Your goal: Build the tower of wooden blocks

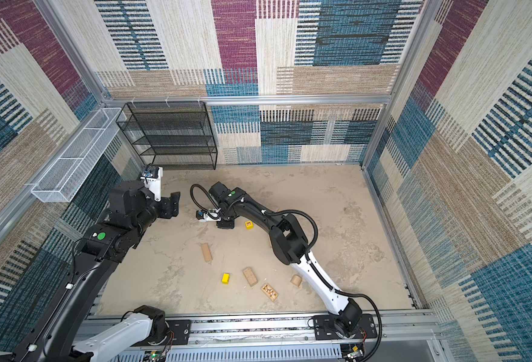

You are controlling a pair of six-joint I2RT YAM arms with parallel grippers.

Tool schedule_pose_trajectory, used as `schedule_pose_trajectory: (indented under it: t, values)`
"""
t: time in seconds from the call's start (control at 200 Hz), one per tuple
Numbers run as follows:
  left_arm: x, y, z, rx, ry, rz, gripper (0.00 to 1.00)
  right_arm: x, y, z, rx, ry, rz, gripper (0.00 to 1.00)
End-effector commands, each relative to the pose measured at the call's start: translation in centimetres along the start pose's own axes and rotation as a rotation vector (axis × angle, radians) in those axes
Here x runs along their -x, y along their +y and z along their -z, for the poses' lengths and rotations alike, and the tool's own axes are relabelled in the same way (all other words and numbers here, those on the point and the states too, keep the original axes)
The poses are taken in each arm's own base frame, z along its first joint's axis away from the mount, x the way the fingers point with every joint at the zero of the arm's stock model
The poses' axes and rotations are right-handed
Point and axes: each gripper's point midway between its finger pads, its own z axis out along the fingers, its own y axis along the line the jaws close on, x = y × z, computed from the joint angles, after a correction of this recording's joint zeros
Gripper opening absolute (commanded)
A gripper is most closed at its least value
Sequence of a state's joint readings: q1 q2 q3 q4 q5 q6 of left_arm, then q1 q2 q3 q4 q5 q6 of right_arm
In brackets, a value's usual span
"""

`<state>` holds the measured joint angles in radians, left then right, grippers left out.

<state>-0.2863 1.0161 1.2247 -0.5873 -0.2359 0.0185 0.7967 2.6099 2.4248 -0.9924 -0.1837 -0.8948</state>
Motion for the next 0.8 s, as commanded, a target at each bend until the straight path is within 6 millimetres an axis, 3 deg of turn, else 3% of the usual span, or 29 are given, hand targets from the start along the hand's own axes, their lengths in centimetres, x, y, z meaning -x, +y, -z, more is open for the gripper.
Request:
schedule_pose_trajectory:
  t: [0.0, 0.626, 0.791]
  values:
    - [0.6, 0.0, 0.0, 0.004, -0.027, 0.005, 0.80, -0.6, -0.2, -0.4, 0.013, 0.005, 0.024, 0.07]
    - [0.5, -0.1, -0.2, -0.002, -0.021, 0.007, 0.80, -1.3, -1.9, -0.8, -0.016, -0.014, -0.009, 0.37]
    - [0.5, 0.0, -0.1, 0.000, -0.023, 0.006, 0.80, -1.0, -2.1, -0.4, -0.017, -0.030, 0.005, 0.38]
